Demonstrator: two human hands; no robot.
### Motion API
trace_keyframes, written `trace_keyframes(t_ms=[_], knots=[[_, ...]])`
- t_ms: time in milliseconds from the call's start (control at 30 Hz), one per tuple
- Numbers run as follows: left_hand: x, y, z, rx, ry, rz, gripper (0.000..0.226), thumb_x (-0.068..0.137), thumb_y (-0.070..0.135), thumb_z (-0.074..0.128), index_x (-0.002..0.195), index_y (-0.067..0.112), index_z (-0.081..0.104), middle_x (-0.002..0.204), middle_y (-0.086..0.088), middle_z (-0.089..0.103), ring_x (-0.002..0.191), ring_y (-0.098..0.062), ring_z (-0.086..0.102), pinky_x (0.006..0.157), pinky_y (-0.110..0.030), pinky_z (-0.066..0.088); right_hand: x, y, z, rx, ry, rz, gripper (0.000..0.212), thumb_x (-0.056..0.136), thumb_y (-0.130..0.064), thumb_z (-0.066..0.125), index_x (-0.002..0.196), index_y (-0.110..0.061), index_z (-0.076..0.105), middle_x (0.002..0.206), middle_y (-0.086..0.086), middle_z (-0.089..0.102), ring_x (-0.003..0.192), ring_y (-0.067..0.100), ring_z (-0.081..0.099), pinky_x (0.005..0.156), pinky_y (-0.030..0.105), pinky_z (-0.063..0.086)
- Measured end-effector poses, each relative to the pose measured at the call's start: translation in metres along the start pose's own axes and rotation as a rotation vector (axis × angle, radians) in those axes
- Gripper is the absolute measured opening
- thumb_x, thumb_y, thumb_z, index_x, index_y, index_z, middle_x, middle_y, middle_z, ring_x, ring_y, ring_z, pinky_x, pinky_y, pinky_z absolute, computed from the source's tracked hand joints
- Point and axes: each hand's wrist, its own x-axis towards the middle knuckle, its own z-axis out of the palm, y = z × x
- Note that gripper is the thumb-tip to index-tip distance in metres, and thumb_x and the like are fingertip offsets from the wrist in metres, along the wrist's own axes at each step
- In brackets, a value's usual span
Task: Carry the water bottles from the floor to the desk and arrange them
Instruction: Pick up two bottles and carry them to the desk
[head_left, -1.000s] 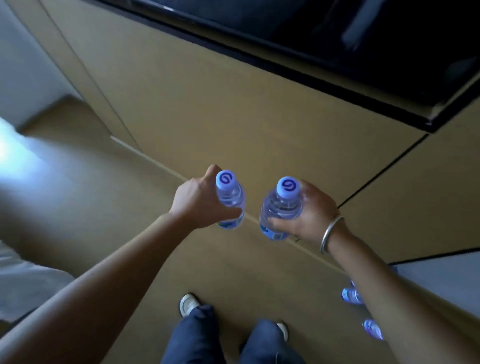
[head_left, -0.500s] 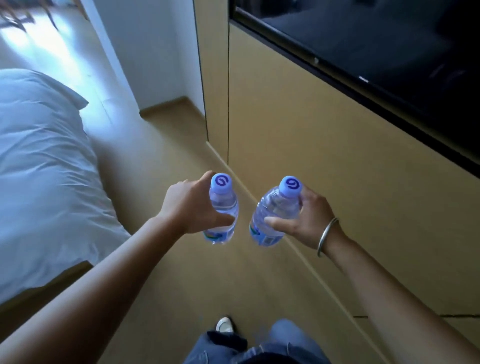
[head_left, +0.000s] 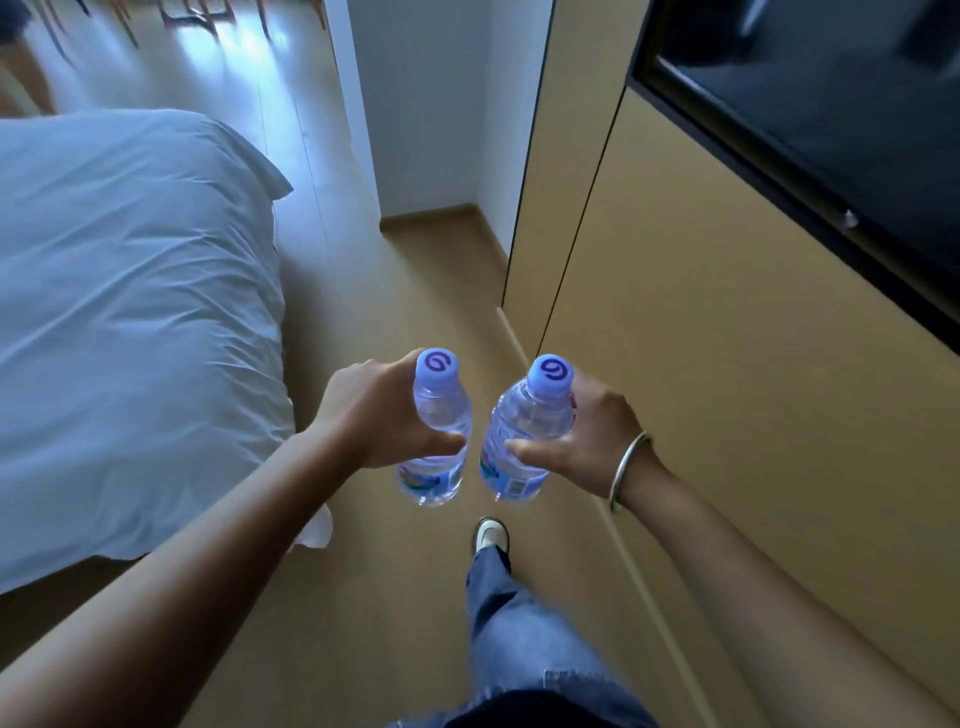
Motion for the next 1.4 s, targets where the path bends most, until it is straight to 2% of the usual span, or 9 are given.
trace_keyframes(t_ms=[167,300,433,567,800,1000,1133,1300,1400], knots=[[0.086,-0.034,0.003,-0.001,0.030,-0.054,0.049,0.044,0.074,0.052,0.075,0.040,0.036,0.056,0.013,0.046,0.060,-0.021,0.050,0.057,-0.024,0.033,0.098,0.008,0.000,0.003,-0.050,-0.039,0.041,0.056,-0.029,0.081,0.089,-0.020,0.059,0.085,-0.003,0.064,0.078,0.017,0.060,0.071,0.029,0.050],[0.149,-0.060,0.000,0.004,0.061,-0.112,0.048,0.044,0.075,0.052,0.066,0.038,0.031,0.048,0.018,0.036,0.052,-0.016,0.043,0.047,-0.018,0.025,0.182,0.010,-0.010,0.018,-0.120,-0.093,0.045,0.054,-0.030,0.081,0.090,-0.032,0.055,0.084,-0.012,0.061,0.077,0.009,0.059,0.068,0.015,0.043],[0.202,-0.087,-0.003,-0.084,0.108,-0.188,0.050,0.044,0.074,0.051,0.076,0.040,0.035,0.054,0.016,0.046,0.055,-0.015,0.050,0.055,-0.022,0.034,0.265,0.008,-0.013,0.028,-0.145,-0.117,0.042,0.055,-0.029,0.082,0.088,-0.029,0.057,0.088,-0.002,0.064,0.081,0.016,0.062,0.073,0.027,0.050],[0.244,-0.117,-0.012,-0.069,0.135,-0.226,0.051,0.044,0.075,0.049,0.078,0.039,0.037,0.059,0.014,0.051,0.058,-0.017,0.055,0.059,-0.023,0.037,0.331,-0.001,-0.001,0.060,-0.119,-0.149,0.042,0.057,-0.026,0.083,0.080,-0.039,0.050,0.087,-0.002,0.064,0.081,0.016,0.062,0.072,0.026,0.049],[0.320,-0.196,-0.021,-0.061,0.124,-0.285,0.055,0.045,0.074,0.047,0.084,0.035,0.049,0.065,0.009,0.059,0.069,-0.023,0.063,0.062,-0.027,0.043,0.446,-0.022,0.042,0.052,-0.163,-0.171,0.041,0.055,-0.031,0.083,0.088,-0.027,0.058,0.086,-0.004,0.065,0.080,0.015,0.063,0.072,0.028,0.050],[0.403,-0.288,-0.040,-0.047,0.084,-0.290,0.047,0.046,0.071,0.054,0.078,0.039,0.043,0.061,0.012,0.050,0.070,-0.023,0.063,0.060,-0.023,0.034,0.547,-0.060,0.093,0.027,-0.136,-0.180,0.042,0.056,-0.034,0.082,0.090,-0.023,0.060,0.086,-0.002,0.065,0.080,0.017,0.063,0.074,0.037,0.053],[0.455,-0.346,-0.061,-0.067,0.120,-0.232,0.052,0.043,0.074,0.050,0.080,0.037,0.050,0.056,0.016,0.046,0.058,-0.015,0.054,0.050,-0.019,0.030,0.609,-0.094,0.119,0.032,-0.119,-0.171,0.041,0.057,-0.031,0.082,0.091,-0.023,0.060,0.087,-0.003,0.064,0.081,0.016,0.062,0.074,0.033,0.052],[0.513,-0.402,-0.086,-0.091,0.090,-0.218,0.043,0.045,0.068,0.057,0.075,0.042,0.040,0.054,0.018,0.041,0.056,-0.012,0.044,0.053,-0.020,0.029,0.680,-0.126,0.139,0.057,-0.093,-0.198,0.046,0.059,-0.029,0.084,0.097,-0.019,0.061,0.090,-0.001,0.065,0.082,0.016,0.062,0.075,0.029,0.052],[0.545,-0.430,-0.092,-0.112,0.130,-0.225,0.045,0.043,0.073,0.048,0.074,0.041,0.040,0.052,0.020,0.038,0.054,-0.011,0.043,0.048,-0.015,0.026,0.722,-0.139,0.148,0.063,-0.101,-0.213,0.046,0.059,-0.028,0.085,0.098,-0.017,0.061,0.090,0.001,0.066,0.083,0.017,0.062,0.075,0.026,0.051]])
